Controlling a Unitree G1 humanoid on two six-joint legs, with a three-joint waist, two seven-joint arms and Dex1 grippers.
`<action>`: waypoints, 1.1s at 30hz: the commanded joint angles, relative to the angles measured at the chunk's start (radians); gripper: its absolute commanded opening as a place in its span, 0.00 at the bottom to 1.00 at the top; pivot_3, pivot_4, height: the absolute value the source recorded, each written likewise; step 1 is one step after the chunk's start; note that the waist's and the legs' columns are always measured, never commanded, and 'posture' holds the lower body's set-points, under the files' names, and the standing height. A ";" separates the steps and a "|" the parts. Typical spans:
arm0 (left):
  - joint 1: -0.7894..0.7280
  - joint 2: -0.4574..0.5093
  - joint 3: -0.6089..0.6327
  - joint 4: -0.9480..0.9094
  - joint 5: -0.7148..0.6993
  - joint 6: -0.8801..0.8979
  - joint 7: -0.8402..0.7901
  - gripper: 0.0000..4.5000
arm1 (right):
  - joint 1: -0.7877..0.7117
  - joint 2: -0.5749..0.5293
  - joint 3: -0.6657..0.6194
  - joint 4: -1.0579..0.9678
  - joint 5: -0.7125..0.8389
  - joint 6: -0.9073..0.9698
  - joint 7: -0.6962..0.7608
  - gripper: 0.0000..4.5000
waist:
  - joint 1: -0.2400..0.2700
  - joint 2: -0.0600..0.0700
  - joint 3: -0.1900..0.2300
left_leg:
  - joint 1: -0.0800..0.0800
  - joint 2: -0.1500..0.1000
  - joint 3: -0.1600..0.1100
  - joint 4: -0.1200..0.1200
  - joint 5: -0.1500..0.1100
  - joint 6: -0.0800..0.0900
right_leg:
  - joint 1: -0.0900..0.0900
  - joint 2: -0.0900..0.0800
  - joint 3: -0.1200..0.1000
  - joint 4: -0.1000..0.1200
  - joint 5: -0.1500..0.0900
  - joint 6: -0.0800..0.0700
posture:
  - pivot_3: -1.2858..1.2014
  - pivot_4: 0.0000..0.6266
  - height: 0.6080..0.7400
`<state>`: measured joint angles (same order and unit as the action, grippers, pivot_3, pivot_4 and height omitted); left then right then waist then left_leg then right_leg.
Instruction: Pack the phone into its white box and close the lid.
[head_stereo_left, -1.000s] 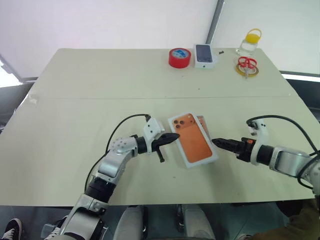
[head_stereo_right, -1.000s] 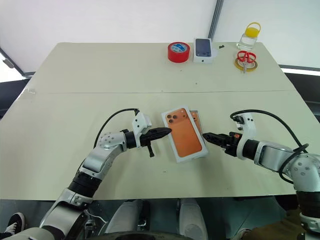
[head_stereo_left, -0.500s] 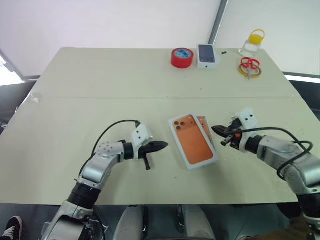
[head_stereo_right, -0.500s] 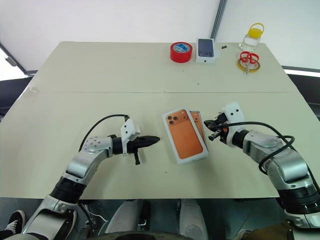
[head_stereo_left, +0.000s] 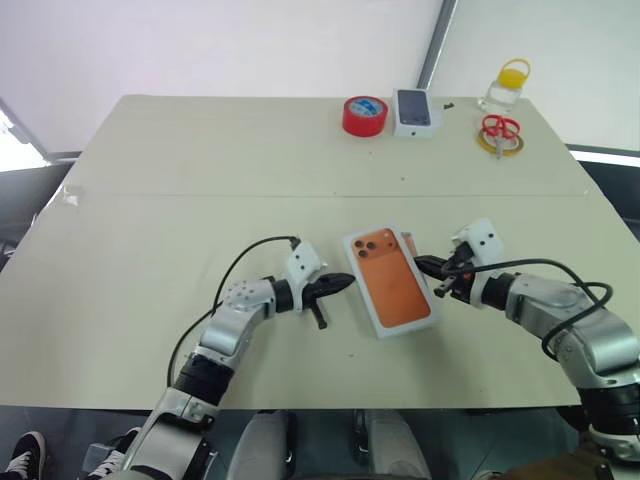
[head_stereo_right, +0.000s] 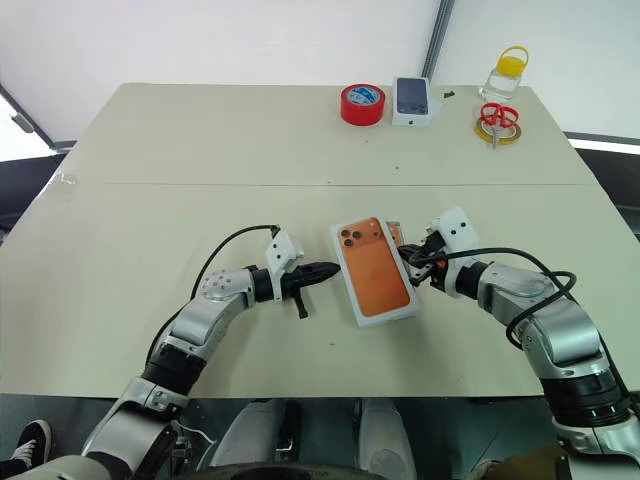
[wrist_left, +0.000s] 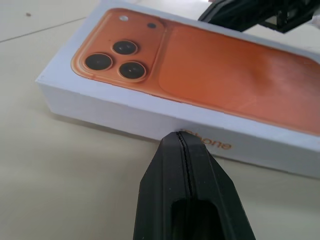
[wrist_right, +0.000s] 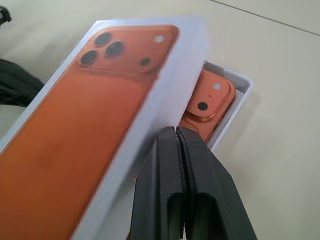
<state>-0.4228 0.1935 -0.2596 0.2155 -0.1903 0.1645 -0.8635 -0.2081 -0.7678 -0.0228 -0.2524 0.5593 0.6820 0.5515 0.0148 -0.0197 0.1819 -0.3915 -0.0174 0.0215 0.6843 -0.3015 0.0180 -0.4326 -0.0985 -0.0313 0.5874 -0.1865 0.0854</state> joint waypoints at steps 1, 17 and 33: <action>-0.045 -0.039 -0.006 0.041 0.007 -0.037 0.008 0.00 | 0.006 -0.010 -0.031 -0.026 -0.027 -0.008 0.022 0.01 | 0.001 0.000 0.000 | 0.000 0.000 0.000 0.000 0.000 0.000 | 0.000 0.000 0.000 0.000 0.000 0.000 | 0.52 0.24 1.00; -0.096 -0.111 0.042 0.099 -0.004 -0.014 0.030 0.00 | -0.045 0.031 -0.002 0.007 -0.176 -0.038 0.043 0.01 | -0.001 0.000 0.000 | 0.000 -0.001 0.000 0.000 0.000 0.000 | 0.000 0.000 0.000 0.000 0.002 0.003 | 0.52 0.24 1.00; -0.135 -0.130 0.041 0.162 0.010 -0.049 0.043 0.00 | -0.057 0.052 0.009 0.064 -0.279 -0.059 0.050 0.01 | 0.000 0.000 0.000 | 0.000 -0.001 0.000 0.000 0.000 0.000 | 0.000 0.000 0.000 0.000 0.002 0.003 | 0.52 0.24 1.00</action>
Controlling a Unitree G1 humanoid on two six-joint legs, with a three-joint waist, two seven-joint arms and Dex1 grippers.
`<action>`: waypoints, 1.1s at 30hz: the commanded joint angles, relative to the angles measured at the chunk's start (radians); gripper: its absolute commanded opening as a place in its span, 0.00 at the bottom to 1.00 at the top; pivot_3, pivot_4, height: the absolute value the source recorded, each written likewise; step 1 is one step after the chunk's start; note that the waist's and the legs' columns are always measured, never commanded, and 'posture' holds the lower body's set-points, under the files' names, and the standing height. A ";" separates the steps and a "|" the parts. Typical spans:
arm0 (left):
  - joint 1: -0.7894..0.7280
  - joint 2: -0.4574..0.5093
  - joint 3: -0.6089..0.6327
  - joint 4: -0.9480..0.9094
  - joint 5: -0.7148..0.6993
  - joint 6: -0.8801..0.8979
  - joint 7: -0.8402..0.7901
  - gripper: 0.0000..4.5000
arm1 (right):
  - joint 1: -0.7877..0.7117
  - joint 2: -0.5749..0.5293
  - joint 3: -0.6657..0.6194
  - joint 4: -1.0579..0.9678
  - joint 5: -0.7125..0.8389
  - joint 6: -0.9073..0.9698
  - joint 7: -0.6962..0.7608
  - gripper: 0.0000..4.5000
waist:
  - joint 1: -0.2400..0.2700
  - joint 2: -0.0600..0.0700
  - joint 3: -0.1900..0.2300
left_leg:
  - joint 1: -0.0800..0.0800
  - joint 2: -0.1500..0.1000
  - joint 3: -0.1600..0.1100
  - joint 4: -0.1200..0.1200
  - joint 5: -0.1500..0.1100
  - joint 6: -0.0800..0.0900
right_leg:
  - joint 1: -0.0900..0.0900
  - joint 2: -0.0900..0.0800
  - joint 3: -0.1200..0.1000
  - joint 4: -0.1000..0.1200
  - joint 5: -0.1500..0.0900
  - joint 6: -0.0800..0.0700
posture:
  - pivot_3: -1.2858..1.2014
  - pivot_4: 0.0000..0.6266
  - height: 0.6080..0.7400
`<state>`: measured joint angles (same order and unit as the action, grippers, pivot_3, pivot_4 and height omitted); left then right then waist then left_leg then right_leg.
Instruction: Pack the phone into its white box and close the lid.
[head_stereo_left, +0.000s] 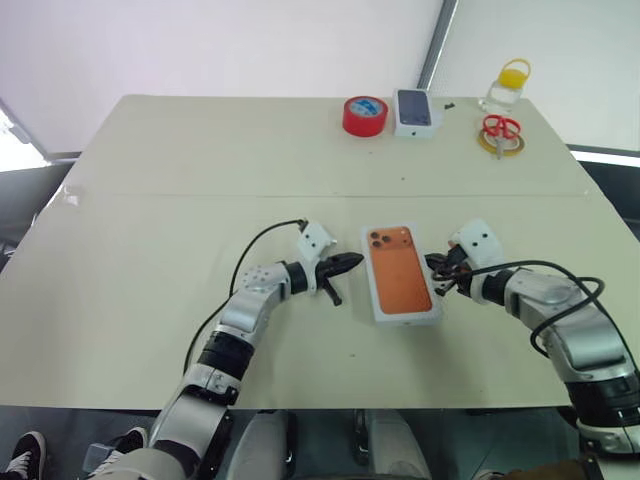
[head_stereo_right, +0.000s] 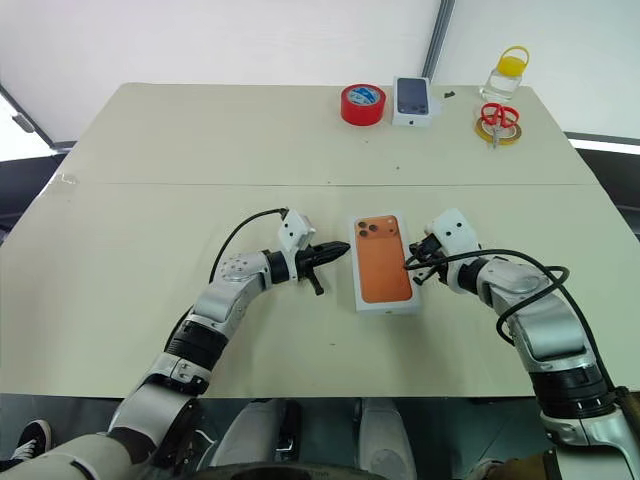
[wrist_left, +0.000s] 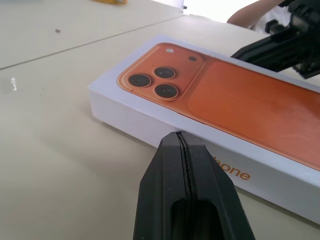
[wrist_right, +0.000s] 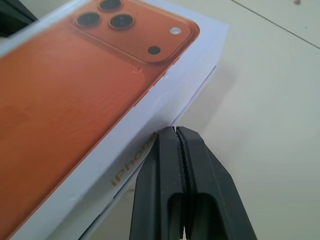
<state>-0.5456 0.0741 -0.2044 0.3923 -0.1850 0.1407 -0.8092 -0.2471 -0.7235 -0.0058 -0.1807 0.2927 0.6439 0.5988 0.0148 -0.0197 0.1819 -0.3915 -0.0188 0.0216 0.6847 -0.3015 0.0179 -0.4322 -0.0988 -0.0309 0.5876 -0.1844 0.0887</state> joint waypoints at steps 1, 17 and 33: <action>-0.011 -0.010 -0.015 -0.013 0.006 -0.026 -0.014 0.00 | -0.018 0.010 -0.010 -0.008 -0.014 -0.020 0.004 0.01 | 0.000 0.000 0.000 | 0.000 0.000 0.000 0.000 0.000 0.000 | 0.000 0.000 0.000 0.000 0.000 0.000 | 0.52 0.24 1.00; -0.048 0.002 0.063 -0.036 -0.042 -0.011 0.021 0.00 | -0.044 0.036 -0.086 0.011 -0.017 -0.075 0.018 0.01 | -0.001 0.000 0.000 | 0.000 0.000 0.000 0.000 0.000 0.000 | 0.000 0.000 0.000 0.000 0.000 0.000 | 0.52 0.24 1.00; -0.259 -0.063 -0.063 0.411 0.142 -0.022 0.031 0.00 | 0.189 -0.069 0.098 -0.119 -0.097 -0.103 0.147 0.01 | -0.001 -0.009 -0.009 | 0.004 -0.001 0.000 0.000 -0.001 0.002 | 0.006 0.000 -0.001 -0.003 0.001 0.003 | 0.52 0.24 1.00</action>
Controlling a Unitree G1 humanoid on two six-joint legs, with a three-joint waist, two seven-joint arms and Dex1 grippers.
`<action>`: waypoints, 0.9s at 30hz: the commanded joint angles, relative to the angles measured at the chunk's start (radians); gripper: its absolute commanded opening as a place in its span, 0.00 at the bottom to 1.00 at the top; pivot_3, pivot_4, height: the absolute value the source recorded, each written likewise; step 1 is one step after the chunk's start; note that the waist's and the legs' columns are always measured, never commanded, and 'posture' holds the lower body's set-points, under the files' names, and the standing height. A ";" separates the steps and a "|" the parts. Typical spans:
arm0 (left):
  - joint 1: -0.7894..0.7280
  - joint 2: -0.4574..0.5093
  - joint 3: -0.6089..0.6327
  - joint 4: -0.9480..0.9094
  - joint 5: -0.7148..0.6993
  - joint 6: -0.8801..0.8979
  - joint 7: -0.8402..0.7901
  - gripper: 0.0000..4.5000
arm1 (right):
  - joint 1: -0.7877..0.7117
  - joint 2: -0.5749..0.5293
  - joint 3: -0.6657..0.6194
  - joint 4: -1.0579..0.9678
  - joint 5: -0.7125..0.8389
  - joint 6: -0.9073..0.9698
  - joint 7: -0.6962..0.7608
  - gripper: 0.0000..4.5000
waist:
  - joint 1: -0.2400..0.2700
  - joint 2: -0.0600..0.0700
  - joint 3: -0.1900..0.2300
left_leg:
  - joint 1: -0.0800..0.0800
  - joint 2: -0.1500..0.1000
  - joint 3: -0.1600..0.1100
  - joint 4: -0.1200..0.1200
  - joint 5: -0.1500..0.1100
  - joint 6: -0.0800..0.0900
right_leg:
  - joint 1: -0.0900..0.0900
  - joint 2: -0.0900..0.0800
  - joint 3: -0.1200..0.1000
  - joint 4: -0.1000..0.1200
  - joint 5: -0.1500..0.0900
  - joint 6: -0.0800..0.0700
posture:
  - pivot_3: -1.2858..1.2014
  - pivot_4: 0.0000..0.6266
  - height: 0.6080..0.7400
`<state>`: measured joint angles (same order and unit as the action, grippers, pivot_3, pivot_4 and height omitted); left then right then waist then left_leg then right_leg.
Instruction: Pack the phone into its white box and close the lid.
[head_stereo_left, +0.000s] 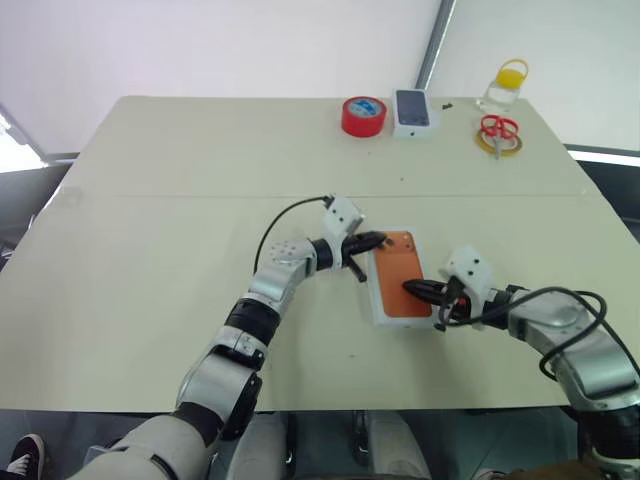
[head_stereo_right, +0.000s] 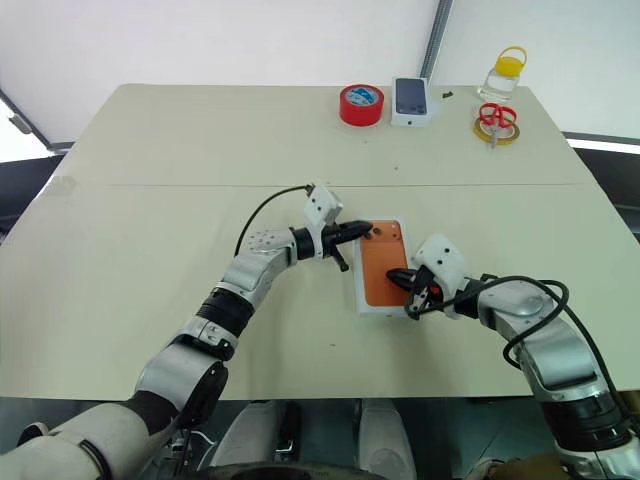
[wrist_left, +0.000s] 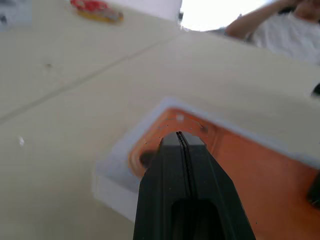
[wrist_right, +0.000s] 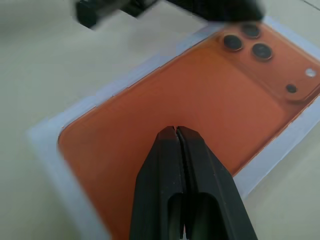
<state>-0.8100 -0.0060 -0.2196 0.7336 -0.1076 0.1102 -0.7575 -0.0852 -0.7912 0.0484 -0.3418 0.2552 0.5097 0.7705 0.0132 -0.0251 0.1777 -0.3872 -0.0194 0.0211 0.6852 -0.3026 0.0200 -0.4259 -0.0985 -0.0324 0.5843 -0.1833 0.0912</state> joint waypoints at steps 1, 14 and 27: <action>0.013 0.023 -0.044 0.064 0.052 0.029 -0.054 0.00 | 0.018 0.016 0.016 0.036 -0.009 0.069 -0.018 0.01 | 0.001 -0.004 -0.008 | 0.003 0.001 -0.001 0.000 0.000 0.000 | 0.003 0.001 -0.001 0.000 -0.002 -0.003 | 0.52 0.24 1.00; 0.168 0.235 0.171 -0.389 -0.147 0.162 -0.135 0.81 | -0.040 0.075 -0.262 0.050 0.175 -0.005 0.024 0.99 | 0.000 0.001 -0.007 | -0.004 0.003 0.001 -0.001 0.000 -0.001 | -0.007 0.001 0.001 0.003 0.001 0.000 | 0.52 0.24 1.00; 0.510 0.568 0.360 -0.645 -0.255 0.193 -0.207 0.81 | 0.041 -0.033 -0.389 0.208 0.208 -0.149 0.234 0.99 | 0.000 0.003 -0.007 | -0.001 0.002 0.001 0.000 0.000 -0.001 | -0.003 -0.002 0.001 0.001 -0.001 -0.006 | 0.52 0.24 1.00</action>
<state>-0.3010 0.5497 0.1060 0.1360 -0.3335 0.2999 -0.9609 -0.0293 -0.8111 -0.3401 -0.1427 0.4727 0.3906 0.9927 0.0133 -0.0225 0.1705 -0.3887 -0.0173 0.0218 0.6847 -0.3028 0.0191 -0.4294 -0.0999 -0.0313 0.5851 -0.1841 0.0854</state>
